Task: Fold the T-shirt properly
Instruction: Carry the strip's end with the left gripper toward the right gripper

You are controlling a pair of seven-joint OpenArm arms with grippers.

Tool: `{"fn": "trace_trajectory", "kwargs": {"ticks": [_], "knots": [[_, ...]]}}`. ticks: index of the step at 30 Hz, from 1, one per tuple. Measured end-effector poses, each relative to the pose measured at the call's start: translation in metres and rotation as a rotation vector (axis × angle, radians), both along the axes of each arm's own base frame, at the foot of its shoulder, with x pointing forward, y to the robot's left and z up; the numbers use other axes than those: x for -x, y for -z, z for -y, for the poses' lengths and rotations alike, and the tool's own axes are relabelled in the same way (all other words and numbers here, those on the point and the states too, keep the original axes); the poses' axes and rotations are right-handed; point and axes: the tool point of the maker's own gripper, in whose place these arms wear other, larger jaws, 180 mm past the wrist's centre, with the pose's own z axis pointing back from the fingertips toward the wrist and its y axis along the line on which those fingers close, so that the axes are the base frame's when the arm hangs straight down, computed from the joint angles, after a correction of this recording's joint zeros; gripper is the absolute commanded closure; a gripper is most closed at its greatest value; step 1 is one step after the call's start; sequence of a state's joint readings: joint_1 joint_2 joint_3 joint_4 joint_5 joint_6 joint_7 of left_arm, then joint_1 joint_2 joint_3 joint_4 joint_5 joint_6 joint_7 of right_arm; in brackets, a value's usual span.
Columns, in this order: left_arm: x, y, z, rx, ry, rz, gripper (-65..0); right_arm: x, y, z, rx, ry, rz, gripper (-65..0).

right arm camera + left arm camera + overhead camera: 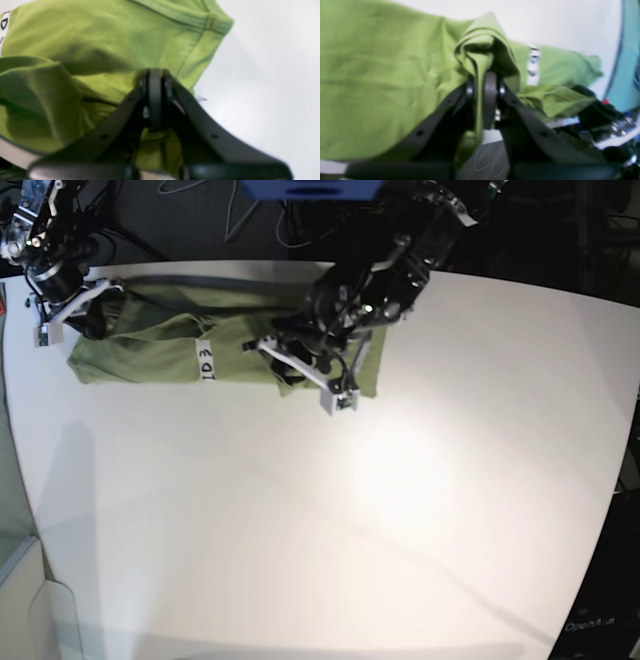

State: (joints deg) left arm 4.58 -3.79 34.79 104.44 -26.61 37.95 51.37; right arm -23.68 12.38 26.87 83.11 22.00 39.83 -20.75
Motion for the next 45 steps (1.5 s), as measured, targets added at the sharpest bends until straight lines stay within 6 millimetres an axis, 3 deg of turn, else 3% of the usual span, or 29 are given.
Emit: {"fn": "trace_trajectory", "kwargs": {"ticks": [4, 8, 16, 23, 34, 36, 39, 41, 45], "knots": [[-0.008, -0.005, 0.015, 0.018, 0.001, -0.003, -3.2, 0.001, 0.0, 0.0, 0.0, 0.0, -0.002, -0.7], [-0.013, 0.005, 0.009, -0.02, 0.002, -0.013, -3.2, 0.004, -0.002, -0.001, 0.022, -0.017, -0.014, -0.7], [-0.025, -0.01, 0.021, 0.012, 0.008, 0.023, -3.2, 0.01, -0.004, -0.002, 0.041, -0.034, -0.031, -0.7], [-0.017, -0.024, 0.054, 0.03, 0.114, 0.059, -3.2, 0.01, -0.004, -0.002, 0.04, -0.035, -0.03, -0.7], [-0.017, -0.015, 0.05, 0.007, 0.114, 0.041, -4.0, 0.014, -0.003, -0.003, 0.037, -0.034, -0.034, -0.7], [-0.017, -0.014, 0.049, 0.005, 0.116, 0.041, -9.0, 0.014, -0.003, -0.002, 0.038, -0.034, -0.034, -0.7], [-0.01, -0.014, 0.055, -0.001, 0.147, 0.047, -30.1, 0.013, -0.003, -0.002, 0.038, -0.034, -0.033, -0.7], [-0.002, -0.017, 0.06, 0.001, 0.186, 0.066, -40.3, 0.014, -0.003, -0.003, 0.037, -0.034, -0.034, -0.7], [0.008, -0.032, 0.065, 0.006, 0.252, 0.154, -48.0, 0.014, -0.003, -0.002, 0.038, -0.034, -0.034, -0.7]]}}
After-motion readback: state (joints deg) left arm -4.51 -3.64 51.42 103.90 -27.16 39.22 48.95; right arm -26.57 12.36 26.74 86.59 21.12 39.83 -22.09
